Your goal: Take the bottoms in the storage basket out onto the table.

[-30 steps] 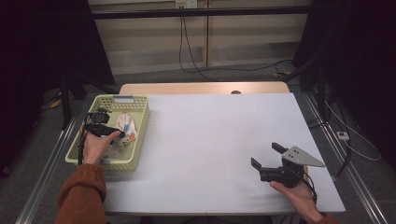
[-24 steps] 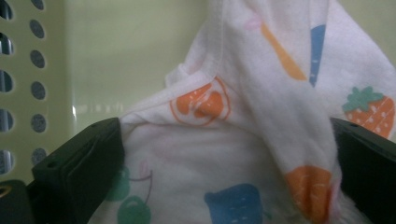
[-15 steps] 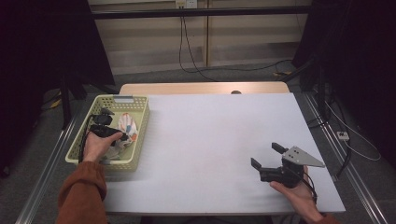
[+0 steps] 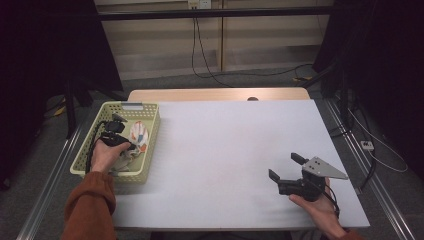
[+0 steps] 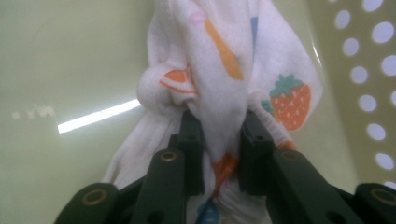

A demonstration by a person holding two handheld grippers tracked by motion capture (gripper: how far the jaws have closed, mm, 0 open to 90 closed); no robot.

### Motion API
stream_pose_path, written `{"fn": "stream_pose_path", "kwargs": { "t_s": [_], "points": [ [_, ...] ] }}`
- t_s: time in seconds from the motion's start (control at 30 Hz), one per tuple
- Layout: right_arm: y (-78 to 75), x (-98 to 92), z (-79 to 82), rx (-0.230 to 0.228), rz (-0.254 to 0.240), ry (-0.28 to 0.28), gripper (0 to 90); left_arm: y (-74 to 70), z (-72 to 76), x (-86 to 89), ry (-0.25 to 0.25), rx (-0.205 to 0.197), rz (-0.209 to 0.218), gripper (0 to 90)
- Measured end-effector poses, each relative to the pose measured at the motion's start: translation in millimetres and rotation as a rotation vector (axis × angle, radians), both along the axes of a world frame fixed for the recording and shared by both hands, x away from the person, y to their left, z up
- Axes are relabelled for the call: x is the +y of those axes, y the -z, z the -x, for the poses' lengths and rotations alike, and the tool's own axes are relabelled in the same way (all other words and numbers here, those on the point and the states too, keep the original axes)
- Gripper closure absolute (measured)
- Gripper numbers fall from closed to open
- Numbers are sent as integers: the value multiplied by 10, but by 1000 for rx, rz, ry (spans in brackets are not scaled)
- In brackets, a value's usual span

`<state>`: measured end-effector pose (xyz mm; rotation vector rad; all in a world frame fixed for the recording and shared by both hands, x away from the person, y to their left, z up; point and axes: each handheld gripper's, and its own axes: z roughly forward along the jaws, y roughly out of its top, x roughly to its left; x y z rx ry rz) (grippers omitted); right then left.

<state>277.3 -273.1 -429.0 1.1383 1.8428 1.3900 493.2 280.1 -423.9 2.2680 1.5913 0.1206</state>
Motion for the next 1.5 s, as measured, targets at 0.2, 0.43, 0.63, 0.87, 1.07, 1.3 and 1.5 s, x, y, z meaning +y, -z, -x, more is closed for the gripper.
{"fn": "stream_pose_path", "kwargs": {
  "t_s": [0.2,0.43,0.63,0.87,1.07,1.3,1.5],
  "points": [
    [1,3,-8,1,5,-3,34,-30,2,-78,-1,-24,-39,779],
    [2,-4,-8,0,4,-3,35,-99,16,-87,-11,-101,-25,779],
    [-1,-3,-1,1,-2,-1,34,-212,67,-76,-30,-193,26,779],
    [-1,-2,0,1,-2,0,34,-311,136,-20,-59,-272,62,778],
    [-3,0,0,0,0,2,34,-401,197,-24,-65,-333,89,779],
    [-3,-4,3,1,-4,1,34,-448,259,-30,-64,-387,95,778],
    [-2,-1,3,1,-3,1,34,-502,315,-31,-59,-435,113,779]
  ]
}}
